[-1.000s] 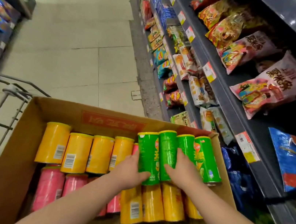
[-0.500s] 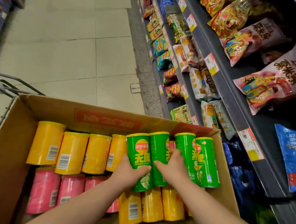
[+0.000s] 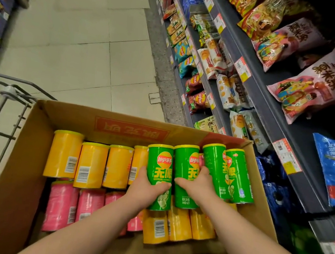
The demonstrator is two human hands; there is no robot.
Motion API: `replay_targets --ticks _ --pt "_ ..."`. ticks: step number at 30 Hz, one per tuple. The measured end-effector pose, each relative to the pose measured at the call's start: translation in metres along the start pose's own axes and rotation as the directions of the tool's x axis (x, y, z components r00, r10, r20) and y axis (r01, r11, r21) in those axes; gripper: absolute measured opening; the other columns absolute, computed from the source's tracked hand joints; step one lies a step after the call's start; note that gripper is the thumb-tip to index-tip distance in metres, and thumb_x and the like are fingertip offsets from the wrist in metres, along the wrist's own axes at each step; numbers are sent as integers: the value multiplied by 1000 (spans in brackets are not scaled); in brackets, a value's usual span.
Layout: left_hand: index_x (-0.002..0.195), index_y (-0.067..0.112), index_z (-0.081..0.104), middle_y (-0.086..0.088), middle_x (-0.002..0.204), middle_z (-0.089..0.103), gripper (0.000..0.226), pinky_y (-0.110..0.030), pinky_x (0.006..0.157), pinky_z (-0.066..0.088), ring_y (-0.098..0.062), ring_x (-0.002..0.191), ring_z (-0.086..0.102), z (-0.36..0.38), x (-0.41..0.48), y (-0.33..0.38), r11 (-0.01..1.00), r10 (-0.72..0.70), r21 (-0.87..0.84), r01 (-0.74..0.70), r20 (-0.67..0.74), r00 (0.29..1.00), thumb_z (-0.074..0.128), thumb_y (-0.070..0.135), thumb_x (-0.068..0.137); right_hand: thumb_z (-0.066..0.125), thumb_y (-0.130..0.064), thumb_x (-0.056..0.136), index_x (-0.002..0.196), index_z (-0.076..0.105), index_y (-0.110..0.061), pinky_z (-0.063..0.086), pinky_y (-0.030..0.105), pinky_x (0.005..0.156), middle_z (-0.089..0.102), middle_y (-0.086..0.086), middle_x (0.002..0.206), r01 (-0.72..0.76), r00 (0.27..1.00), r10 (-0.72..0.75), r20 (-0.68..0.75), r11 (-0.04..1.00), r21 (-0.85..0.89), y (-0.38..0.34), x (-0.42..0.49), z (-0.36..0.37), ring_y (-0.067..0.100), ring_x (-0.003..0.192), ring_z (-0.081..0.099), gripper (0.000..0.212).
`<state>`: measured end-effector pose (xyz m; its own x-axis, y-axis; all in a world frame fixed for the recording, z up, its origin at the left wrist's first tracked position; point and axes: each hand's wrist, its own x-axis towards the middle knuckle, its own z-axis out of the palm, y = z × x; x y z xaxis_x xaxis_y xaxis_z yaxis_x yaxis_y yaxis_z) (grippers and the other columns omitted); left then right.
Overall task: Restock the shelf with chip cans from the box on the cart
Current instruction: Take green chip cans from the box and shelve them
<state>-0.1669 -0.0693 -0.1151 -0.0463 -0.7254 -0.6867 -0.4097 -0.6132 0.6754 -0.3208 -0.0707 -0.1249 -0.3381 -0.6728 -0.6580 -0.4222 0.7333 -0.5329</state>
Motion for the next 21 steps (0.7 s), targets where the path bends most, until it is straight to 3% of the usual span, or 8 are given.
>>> replay_targets --ticks 4,8,11,16,18,21 --pt "122 28 34 8 97 57 59 -40 85 54 -14 88 61 -11 -21 1 999 46 -15 -46 9 999 75 24 79 81 -40 63 132 41 -11 51 41 92 52 10 121 30 1000 -30 -5 1000 1 -1 -22 -1 26 108 56 84" --pt "120 28 34 4 101 59 59 -44 88 54 -19 93 64 -22 -46 0 994 97 -40 -97 7 995 76 24 78 81 -36 64 138 37 -11 50 35 89 55 7 119 92 995 -90 -48 994 50 -2 -57 -4 23 105 57 89" --pt "118 26 35 5 98 59 56 -39 83 55 -16 89 64 -31 -69 -3 988 152 -39 -151 24 988 75 24 79 81 -24 69 144 29 -12 48 30 83 57 3 113 141 988 -131 -86 982 125 -1 -87 -4 18 98 57 92" --pt "122 22 40 5 99 61 55 -26 70 52 -11 87 63 -44 -111 -14 962 265 -79 -261 48 963 74 20 80 84 -26 67 139 35 -11 48 32 92 58 8 121 196 970 -166 -177 966 167 5 -138 -1 23 107 57 89" --pt "121 21 41 5 99 62 54 -31 77 54 -14 89 64 -47 -127 -19 958 279 -78 -275 46 959 75 20 79 83 -31 67 132 40 -11 49 32 87 58 4 114 209 964 -172 -204 962 176 9 -160 -1 21 101 57 80" --pt "124 21 43 -1 107 64 71 -44 91 53 -20 96 65 -50 -151 -24 951 307 -56 -303 72 949 78 36 64 81 -33 70 129 39 -13 47 31 85 56 3 115 232 952 -180 -247 953 197 18 -193 -3 20 101 55 75"
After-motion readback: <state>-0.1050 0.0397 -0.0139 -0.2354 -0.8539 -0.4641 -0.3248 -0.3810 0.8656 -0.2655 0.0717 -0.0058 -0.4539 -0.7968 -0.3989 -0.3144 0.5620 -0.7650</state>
